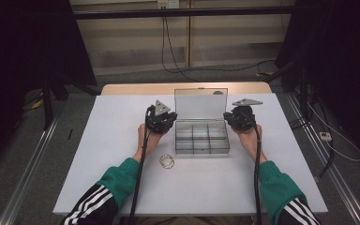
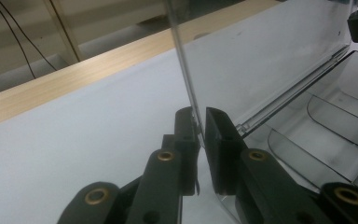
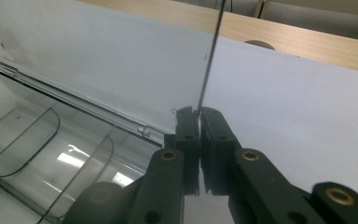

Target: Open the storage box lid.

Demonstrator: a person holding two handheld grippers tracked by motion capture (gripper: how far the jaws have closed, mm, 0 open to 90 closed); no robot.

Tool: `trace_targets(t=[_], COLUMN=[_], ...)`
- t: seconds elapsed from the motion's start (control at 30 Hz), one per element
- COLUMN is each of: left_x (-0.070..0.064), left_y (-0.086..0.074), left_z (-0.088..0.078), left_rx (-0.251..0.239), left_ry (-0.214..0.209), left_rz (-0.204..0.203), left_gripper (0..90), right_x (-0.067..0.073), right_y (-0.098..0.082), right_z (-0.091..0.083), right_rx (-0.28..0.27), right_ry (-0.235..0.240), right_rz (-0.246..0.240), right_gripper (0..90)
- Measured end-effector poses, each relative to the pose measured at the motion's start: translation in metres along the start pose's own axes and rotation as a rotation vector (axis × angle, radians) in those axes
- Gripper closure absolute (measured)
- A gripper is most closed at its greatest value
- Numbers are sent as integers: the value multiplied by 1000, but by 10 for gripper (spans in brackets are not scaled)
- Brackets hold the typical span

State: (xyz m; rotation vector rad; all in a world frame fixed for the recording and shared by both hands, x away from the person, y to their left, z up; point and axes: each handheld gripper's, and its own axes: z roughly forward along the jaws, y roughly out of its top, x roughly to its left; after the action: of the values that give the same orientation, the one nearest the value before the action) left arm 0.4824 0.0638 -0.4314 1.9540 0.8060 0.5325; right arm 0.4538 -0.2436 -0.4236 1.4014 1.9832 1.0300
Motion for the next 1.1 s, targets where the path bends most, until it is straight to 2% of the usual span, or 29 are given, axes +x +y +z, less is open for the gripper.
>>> trace_targets(t=[0.13,0.27,0.37,0.5,0.6,0.7,0.8,1.0,1.1], left_x=[-1,-3,-4,-3,-3,-4,-7,-14,-18], left_y=[3,6,3,-2,-7,-11,-18,-29,-31], left_z=[-6,-20,-31,-46,-57,-73,-85,-102,-107], left_rx=[2,20,44,60,71,84,101,124,123], left_ry=[-13,-49,-51,-52,-42,-29,-28,-23,-26], left_rz=[1,9,35,36,32,62,73,118,115], left_gripper=[735,551,409,306,248,194,158,118,87], right_x=[1,5,9,10,11,13,15,20,23], right_y=[1,1,-1,-6,-11,-15,-20,-30,-38], right_z=[-4,-14,-23,-35,-44,-50,-55,-69,-76], right_rx=[-3,-6,2,16,24,32,45,55,65], right_ry=[-4,33,61,97,124,144,161,188,212], right_rz=[-5,-19,-31,-44,-49,-59,-64,-70,-74], right_gripper=[837,775,708,604,548,484,409,279,211])
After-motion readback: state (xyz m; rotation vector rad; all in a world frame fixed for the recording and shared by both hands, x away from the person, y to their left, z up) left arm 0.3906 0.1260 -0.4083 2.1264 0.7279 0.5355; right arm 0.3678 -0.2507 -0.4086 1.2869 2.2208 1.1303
